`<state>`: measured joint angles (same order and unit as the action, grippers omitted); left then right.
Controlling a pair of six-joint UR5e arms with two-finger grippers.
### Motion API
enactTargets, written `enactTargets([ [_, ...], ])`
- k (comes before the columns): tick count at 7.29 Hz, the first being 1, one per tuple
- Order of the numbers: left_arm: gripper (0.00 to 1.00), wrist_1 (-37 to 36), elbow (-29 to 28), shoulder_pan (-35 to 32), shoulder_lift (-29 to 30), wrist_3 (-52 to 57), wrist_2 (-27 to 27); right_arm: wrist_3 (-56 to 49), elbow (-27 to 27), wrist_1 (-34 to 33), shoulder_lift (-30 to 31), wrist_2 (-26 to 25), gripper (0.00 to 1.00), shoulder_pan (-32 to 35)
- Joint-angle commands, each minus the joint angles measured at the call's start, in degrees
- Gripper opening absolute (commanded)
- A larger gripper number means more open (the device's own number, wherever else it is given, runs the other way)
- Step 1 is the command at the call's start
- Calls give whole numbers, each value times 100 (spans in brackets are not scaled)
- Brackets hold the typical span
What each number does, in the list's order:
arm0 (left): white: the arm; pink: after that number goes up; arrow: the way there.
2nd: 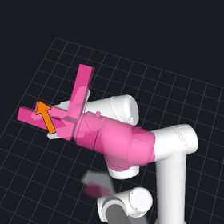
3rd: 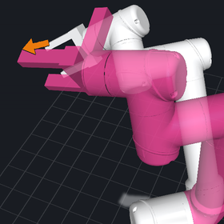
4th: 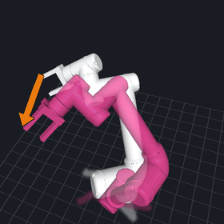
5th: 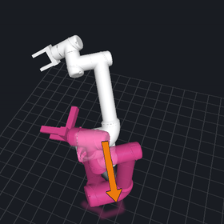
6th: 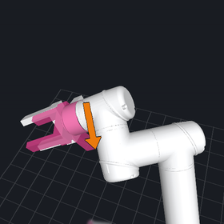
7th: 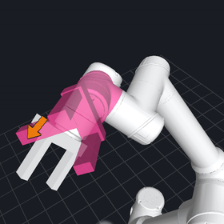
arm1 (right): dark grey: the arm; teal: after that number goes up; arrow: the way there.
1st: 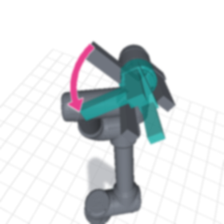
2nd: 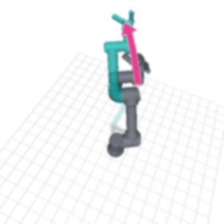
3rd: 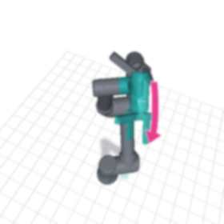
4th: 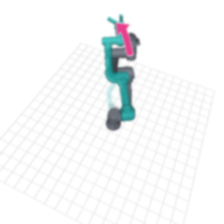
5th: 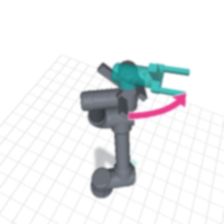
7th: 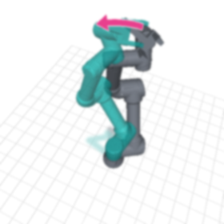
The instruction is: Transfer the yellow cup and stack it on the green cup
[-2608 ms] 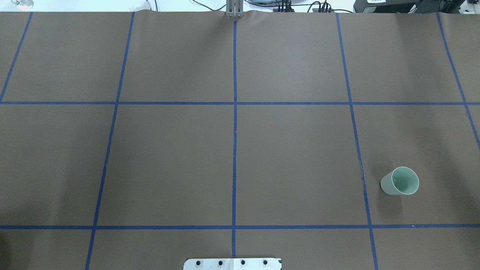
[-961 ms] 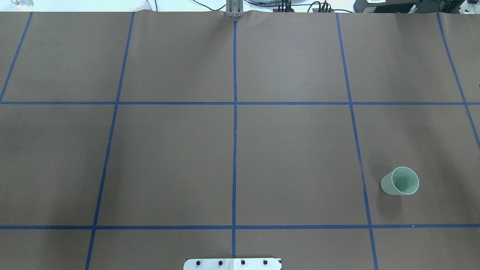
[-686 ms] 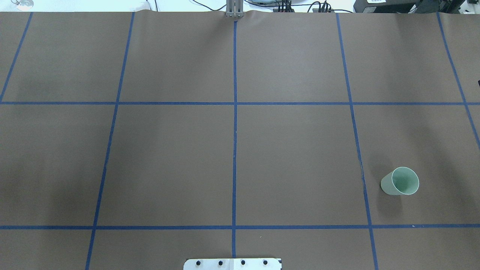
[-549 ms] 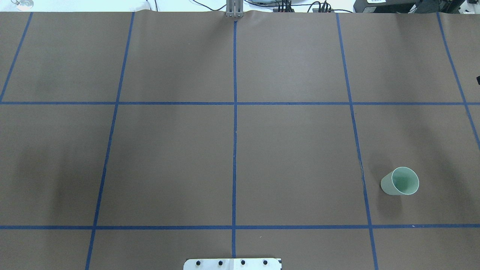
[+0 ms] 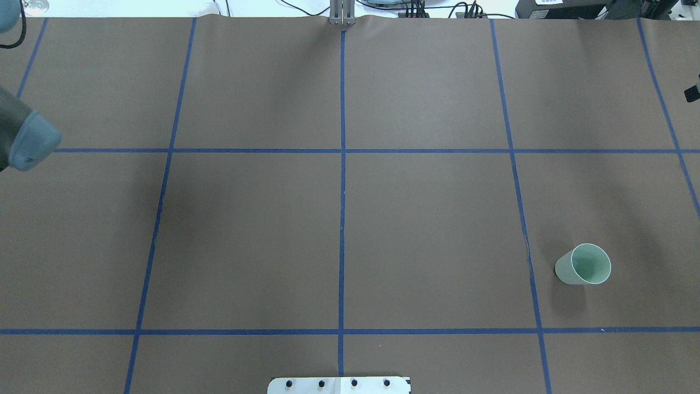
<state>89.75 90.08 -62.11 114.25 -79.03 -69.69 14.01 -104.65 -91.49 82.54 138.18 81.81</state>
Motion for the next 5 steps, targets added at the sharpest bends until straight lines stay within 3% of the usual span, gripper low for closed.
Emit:
enactTargets([
  [1, 13, 1844, -219, 478, 333, 849, -88, 14, 6, 18, -63, 25, 100, -51],
  [3, 9, 3077, -439, 498, 484, 2212, -1285, 240, 40, 17, -63, 25, 100, -121],
  [5, 0, 4168, -395, 506, 519, 2540, -2596, 669, 32, 375, -63, 112, 100, -287],
])
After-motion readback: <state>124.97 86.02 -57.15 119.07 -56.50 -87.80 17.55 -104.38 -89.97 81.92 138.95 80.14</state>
